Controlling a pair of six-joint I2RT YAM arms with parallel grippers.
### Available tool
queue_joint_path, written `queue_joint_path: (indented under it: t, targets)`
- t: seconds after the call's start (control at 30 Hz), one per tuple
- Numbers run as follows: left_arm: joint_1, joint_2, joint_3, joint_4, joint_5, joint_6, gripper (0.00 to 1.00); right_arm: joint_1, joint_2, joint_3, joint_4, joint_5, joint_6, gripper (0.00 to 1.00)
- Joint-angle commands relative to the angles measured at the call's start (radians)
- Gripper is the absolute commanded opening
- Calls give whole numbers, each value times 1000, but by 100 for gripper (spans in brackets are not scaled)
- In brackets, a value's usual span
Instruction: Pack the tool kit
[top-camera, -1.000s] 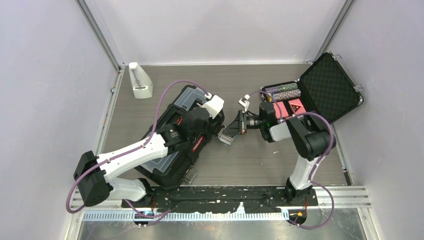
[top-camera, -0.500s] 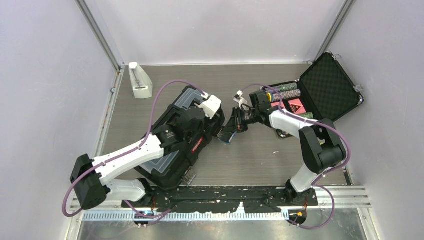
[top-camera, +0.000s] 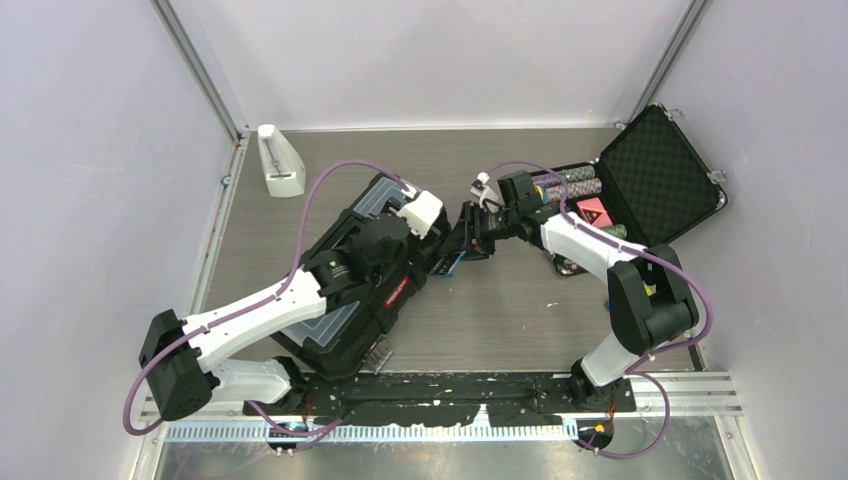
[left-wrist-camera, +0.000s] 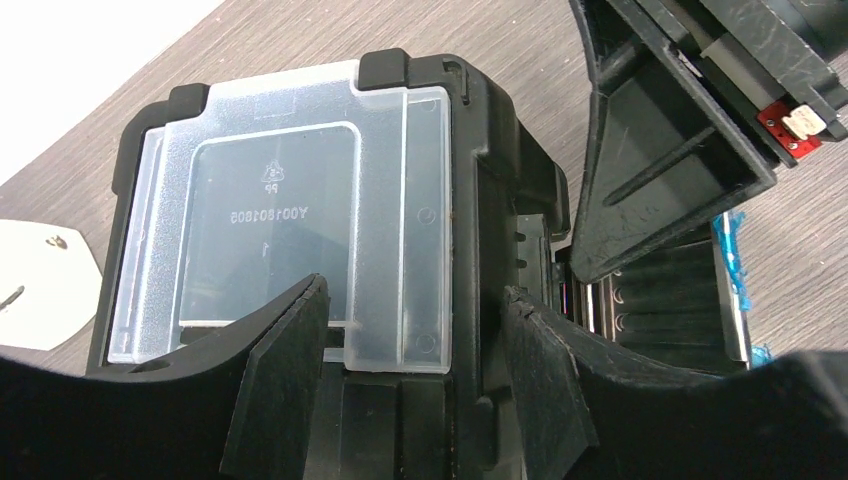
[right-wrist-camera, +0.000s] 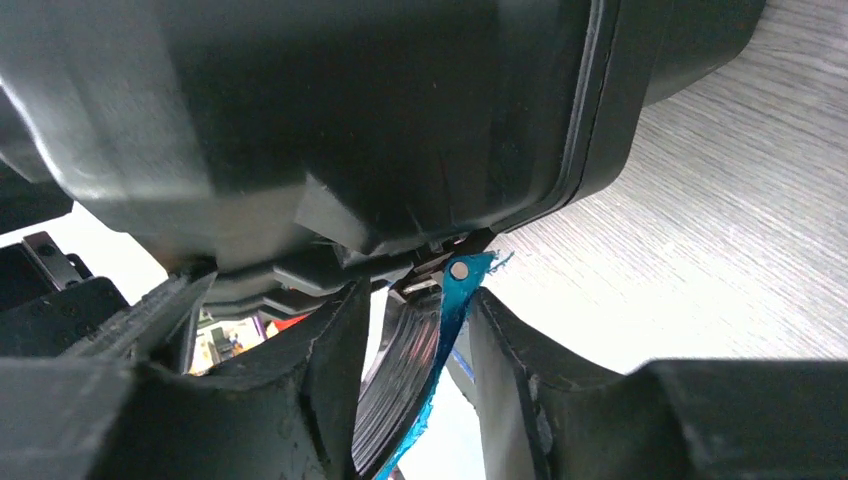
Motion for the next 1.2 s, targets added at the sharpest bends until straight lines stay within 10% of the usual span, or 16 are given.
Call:
queue_joint_path:
  t: [0.0,0.63,1.17]
  targets:
    - [8,-29,-6,10,3,-15,63,8,-86,82,50,-64,107,50]
    - [7,-79,-16,-1,-48,-54,64,18,-145,124,95,-15,236,70]
    - [7,-180,-32,-33,-11,-125,66,69,-138,-45,271,131,143,32]
